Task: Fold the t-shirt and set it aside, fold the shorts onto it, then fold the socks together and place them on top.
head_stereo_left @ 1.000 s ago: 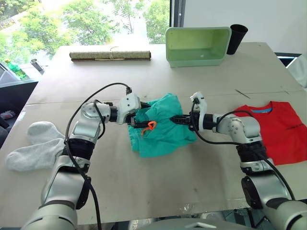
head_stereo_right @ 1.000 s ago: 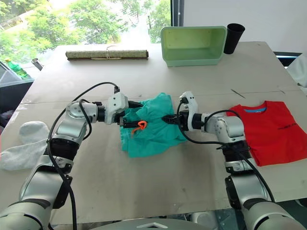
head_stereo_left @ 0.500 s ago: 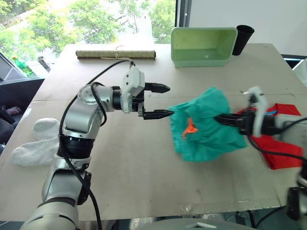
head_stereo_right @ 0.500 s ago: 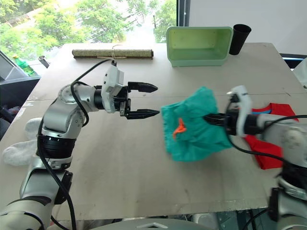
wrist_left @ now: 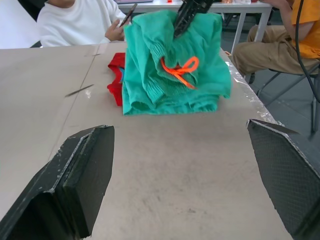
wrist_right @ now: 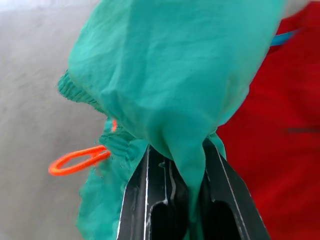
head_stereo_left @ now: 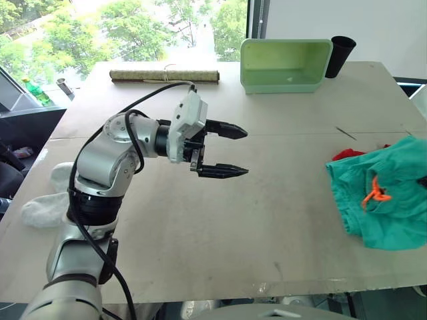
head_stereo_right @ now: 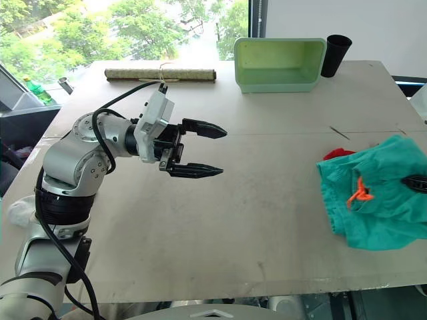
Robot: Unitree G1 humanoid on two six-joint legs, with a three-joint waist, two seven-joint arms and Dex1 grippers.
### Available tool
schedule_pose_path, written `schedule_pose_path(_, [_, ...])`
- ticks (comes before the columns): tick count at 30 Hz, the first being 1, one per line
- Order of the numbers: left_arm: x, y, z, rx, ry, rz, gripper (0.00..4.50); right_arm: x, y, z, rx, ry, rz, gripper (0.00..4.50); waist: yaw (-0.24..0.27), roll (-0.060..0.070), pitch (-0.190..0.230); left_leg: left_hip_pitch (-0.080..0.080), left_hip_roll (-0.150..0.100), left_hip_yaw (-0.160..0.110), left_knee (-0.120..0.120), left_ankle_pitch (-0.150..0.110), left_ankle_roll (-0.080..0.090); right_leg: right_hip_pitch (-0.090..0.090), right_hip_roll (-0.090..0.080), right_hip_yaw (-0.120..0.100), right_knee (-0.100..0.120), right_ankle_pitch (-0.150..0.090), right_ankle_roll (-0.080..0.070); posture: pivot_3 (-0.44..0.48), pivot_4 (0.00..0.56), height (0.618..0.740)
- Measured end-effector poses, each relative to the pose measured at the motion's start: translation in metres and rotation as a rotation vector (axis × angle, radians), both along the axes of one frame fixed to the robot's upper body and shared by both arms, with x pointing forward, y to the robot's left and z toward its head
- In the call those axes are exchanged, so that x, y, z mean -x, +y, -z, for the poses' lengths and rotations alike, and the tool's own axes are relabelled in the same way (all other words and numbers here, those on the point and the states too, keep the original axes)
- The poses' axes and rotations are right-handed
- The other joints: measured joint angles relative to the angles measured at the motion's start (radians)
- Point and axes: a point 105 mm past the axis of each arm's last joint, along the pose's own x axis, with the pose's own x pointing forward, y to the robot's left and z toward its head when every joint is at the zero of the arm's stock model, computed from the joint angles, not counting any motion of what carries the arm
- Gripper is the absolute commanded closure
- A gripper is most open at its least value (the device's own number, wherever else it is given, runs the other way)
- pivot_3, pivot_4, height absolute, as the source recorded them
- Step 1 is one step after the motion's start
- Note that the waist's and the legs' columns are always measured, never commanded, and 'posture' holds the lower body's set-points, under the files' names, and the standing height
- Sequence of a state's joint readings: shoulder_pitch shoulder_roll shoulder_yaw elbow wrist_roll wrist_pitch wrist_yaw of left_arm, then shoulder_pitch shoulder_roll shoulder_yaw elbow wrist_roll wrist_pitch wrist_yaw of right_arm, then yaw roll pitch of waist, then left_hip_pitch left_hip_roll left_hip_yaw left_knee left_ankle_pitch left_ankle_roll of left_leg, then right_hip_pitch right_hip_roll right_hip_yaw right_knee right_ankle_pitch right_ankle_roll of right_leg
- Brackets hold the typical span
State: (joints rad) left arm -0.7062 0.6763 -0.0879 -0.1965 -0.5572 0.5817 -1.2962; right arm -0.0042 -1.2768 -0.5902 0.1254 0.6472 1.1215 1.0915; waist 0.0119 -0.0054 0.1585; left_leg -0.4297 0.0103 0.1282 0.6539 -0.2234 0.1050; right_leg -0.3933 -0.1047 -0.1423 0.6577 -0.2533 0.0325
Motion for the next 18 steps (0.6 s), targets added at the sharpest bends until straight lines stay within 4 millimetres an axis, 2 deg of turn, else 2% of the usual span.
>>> schedule_pose_path(5, [0.001, 0.001, -0.001, -0.008, -0.003, 0.005, 0.00, -0.017, -0.026, 0.004, 0.069, -0.043, 0.034, 4.50, -0.001, 0.001, 0.001, 0.000, 0.000, 0.000, 0.000, 0.000, 0.000, 0.000, 0.000, 0.000, 0.000, 0.000, 0.000, 0.000, 0.150, 0.740])
schedule_pose_path(9, [0.000, 0.001, -0.001, -0.012, -0.008, 0.005, 0.00, -0.036, -0.044, 0.015, 0.240, -0.073, 0.032, 4.50, 0.000, 0.001, 0.001, 0.000, 0.000, 0.000, 0.000, 0.000, 0.000, 0.000, 0.000, 0.000, 0.000, 0.000, 0.000, 0.000, 0.150, 0.740])
schedule_pose_path(13, [0.000, 0.004, 0.000, -0.022, -0.016, 0.001, 0.00, -0.044, -0.054, 0.039, 0.326, -0.049, 0.030, 3.04, 0.002, 0.004, 0.002, 0.000, 0.000, 0.001, 0.001, 0.000, 0.000, 0.000, 0.000, 0.000, 0.000, -0.001, 0.002, 0.000, 0.150, 0.740])
schedule_pose_path(18, [0.002, 0.008, 0.006, -0.041, -0.005, -0.014, 0.00, -0.042, -0.064, 0.038, 0.401, -0.071, 0.006, 0.46, 0.001, 0.006, 0.002, 0.000, 0.000, 0.001, 0.001, 0.001, -0.001, 0.001, 0.000, 0.000, 0.000, 0.000, 0.000, 0.000, 0.150, 0.740])
